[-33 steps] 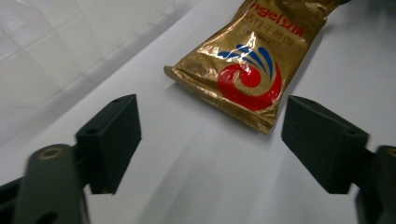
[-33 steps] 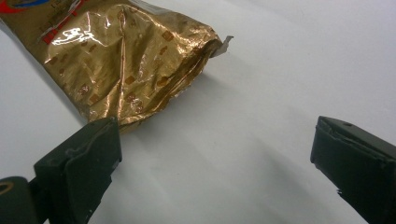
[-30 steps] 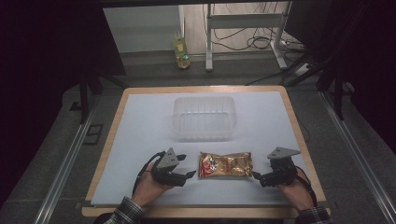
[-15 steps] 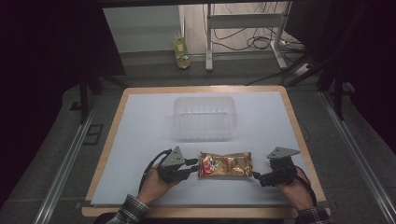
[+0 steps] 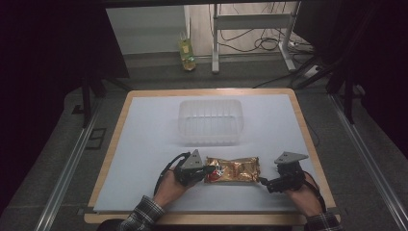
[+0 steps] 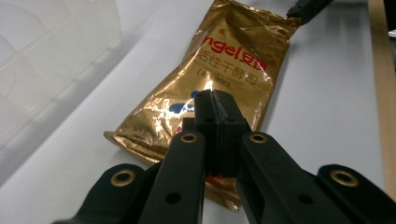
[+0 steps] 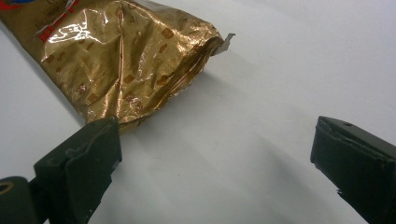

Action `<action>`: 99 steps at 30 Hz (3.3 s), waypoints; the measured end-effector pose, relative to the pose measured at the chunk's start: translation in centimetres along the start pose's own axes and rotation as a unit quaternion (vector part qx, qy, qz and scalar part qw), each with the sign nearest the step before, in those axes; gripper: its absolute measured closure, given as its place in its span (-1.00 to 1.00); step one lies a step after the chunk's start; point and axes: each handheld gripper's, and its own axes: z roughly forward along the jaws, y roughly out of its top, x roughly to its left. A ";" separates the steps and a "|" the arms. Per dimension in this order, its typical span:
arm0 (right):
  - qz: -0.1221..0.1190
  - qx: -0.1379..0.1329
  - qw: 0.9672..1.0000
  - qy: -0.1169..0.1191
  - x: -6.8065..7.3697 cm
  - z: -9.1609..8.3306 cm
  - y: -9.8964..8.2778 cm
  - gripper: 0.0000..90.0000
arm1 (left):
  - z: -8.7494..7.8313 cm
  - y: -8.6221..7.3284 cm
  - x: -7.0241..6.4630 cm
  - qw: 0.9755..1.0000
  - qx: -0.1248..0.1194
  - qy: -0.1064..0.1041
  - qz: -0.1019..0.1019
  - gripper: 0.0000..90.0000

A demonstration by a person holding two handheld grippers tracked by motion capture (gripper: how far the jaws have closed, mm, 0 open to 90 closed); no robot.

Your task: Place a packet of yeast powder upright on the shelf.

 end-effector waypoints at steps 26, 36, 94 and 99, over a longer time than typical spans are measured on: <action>-0.003 0.020 0.999 0.043 0.9 0.2 0.2 -0.95 | 1.2 -1.1 0.7 0.999 0.035 0.008 0.016 1.00; -0.010 0.023 0.993 0.117 2.3 1.5 0.9 -0.95 | 1.2 -1.2 0.7 0.999 0.032 0.005 0.009 1.00; 0.134 0.014 0.972 0.192 3.4 3.4 8.7 0.41 | 0.0 -1.1 0.4 0.999 0.028 0.032 0.021 0.77; 0.128 0.017 0.974 0.188 3.5 3.0 9.2 0.44 | -0.6 -1.1 0.4 0.999 0.022 0.031 0.019 0.60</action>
